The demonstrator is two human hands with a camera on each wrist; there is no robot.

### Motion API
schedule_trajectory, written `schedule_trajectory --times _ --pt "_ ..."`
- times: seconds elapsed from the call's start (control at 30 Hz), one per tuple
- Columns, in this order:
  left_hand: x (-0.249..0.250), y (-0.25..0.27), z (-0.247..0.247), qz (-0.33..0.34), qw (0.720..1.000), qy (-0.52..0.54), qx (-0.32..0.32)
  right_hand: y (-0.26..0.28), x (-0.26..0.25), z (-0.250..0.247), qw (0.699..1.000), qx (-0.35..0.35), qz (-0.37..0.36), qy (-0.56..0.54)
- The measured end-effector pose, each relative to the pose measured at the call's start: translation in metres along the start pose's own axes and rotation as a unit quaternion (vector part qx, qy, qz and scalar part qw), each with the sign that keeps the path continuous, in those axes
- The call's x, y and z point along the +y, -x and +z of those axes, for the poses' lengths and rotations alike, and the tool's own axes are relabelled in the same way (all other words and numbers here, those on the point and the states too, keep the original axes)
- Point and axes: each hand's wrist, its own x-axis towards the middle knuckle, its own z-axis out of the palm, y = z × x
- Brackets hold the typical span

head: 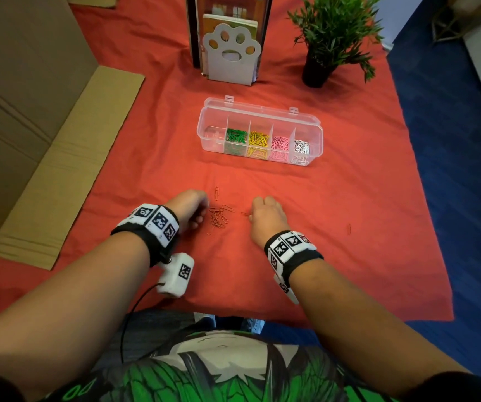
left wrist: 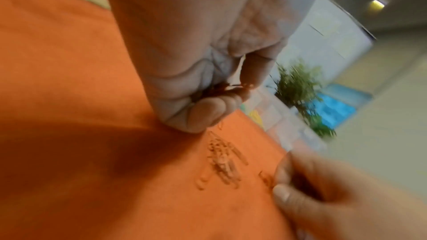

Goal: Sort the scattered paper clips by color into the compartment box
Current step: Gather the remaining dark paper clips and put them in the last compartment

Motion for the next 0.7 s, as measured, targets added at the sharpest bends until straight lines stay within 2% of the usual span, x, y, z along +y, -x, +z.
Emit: schedule_trajectory --times 0.07,0.13,0.17,0.2,0.23,0.3,0.37,0.4,0.5,0.57,0.63,0.7 --pt "0.002 0.0 -0.002 -0.018 0.992 0.125 -0.025 -0.004 0.002 -0.001 1.0 -0.016 -0.002 -0.014" --pt "0.004 -0.002 -0.001 -0.011 0.992 0.122 -0.017 -0.008 0.006 -0.007 0.997 -0.036 0.012 -0.065" --pt "0.003 -0.003 0.0 0.001 0.998 0.069 0.012 -0.01 0.008 -0.01 0.993 -0.044 0.027 -0.108" --pt "0.001 -0.007 0.001 0.019 0.998 -0.029 0.048 -0.012 0.011 -0.013 0.984 -0.049 0.044 -0.167" --pt "-0.001 -0.01 0.001 0.04 0.983 -0.155 0.086 -0.014 0.014 -0.015 0.968 -0.057 0.061 -0.238" --pt "-0.006 -0.014 0.005 0.07 0.927 -0.344 0.134 -0.015 0.017 -0.02 0.918 -0.074 0.099 -0.377" --pt "-0.011 -0.017 0.008 0.088 0.889 -0.425 0.144 -0.013 0.016 -0.027 0.849 -0.095 0.14 -0.501" --pt "-0.012 -0.018 0.011 0.095 0.884 -0.435 0.145 -0.011 0.015 -0.031 0.803 -0.105 0.158 -0.564" --pt "-0.012 -0.015 0.016 0.113 0.898 -0.407 0.122 -0.005 0.019 -0.042 0.663 -0.143 0.186 -0.71" --pt "-0.009 -0.011 0.018 0.107 0.92 -0.359 0.116 -0.003 0.023 -0.044 0.607 -0.16 0.187 -0.755" --pt "-0.004 -0.007 0.018 0.086 0.952 -0.277 0.102 -0.003 0.025 -0.044 0.59 -0.161 0.193 -0.767" --pt "0.001 -0.007 0.016 0.045 0.989 -0.126 0.056 -0.005 0.027 -0.043 0.603 -0.147 0.209 -0.756"
